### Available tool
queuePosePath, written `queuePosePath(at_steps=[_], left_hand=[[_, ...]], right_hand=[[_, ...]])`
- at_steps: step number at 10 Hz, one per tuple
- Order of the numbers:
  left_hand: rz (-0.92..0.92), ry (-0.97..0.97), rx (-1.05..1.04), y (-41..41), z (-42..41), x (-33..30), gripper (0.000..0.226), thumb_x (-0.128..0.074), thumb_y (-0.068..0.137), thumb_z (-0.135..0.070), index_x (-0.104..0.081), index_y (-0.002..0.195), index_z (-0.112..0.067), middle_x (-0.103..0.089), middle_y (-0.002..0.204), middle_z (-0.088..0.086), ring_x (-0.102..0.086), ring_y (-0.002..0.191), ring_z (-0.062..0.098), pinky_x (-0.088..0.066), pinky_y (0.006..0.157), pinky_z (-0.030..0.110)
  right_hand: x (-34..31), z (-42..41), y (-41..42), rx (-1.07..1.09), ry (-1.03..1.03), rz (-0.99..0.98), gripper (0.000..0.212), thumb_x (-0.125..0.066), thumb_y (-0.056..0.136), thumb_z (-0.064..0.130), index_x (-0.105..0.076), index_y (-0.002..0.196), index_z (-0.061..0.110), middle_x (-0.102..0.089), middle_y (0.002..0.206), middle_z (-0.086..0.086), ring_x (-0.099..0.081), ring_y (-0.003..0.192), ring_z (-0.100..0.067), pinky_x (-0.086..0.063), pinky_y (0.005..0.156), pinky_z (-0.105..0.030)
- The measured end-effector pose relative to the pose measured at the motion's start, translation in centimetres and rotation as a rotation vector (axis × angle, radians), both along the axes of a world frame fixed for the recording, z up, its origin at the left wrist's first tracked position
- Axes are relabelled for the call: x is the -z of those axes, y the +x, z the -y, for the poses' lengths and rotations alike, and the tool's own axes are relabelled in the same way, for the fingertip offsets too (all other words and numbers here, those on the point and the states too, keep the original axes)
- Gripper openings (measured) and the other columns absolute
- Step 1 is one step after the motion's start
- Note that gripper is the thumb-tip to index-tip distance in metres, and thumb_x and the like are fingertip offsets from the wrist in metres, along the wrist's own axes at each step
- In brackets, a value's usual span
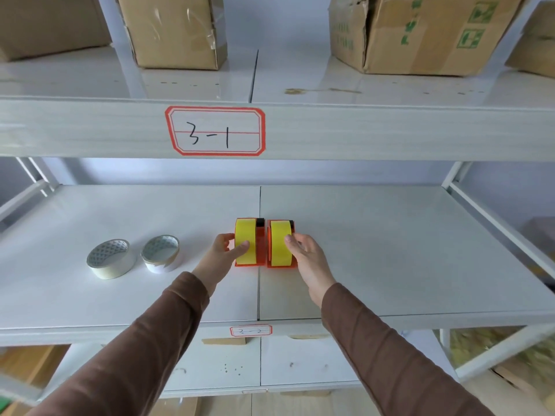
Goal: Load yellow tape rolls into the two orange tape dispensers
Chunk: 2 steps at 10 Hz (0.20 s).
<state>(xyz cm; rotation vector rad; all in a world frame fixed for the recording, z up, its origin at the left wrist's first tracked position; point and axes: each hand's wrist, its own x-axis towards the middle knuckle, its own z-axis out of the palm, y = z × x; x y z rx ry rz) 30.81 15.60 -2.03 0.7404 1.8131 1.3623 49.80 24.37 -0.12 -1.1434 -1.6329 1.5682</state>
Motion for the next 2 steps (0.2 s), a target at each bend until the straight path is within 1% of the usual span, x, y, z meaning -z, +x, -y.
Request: queuePosePath(at_steps=[1, 2], left_hand=[[-0.209, 0.021, -0.01, 0.6, 2.7, -3.4, 0.07, -0.076, 0.084, -0.053, -0.051, 0.143, -0.025, -0.052, 0.152, 0.013, -0.047, 0.141, 0.024, -0.043, 0.107, 0.039], [-0.354, 0.206, 0.124, 2.1, 6.6, -7.5, 0.052, -0.073, 0.078, -0.057, -0.066, 0.124, -0.032, -0.069, 0.136, -0.007, -0.059, 0.135, 0.01, -0.045, 0.117, 0.042]], right_hand=[[-2.6, 0.5, 1.7, -0.025, 0.19, 0.029, 0.038, -0.064, 0.093, 0.043, -0.06, 0.127, 0.027, -0.059, 0.137, 0.009, -0.051, 0.131, -0.012, -0.039, 0.098, -0.022], [-6.6, 2.2, 4.3, -0.128, 0.355, -0.082, 0.024, -0.065, 0.096, 0.028, -0.066, 0.119, 0.028, -0.067, 0.126, 0.015, -0.056, 0.126, -0.004, -0.04, 0.105, -0.024]])
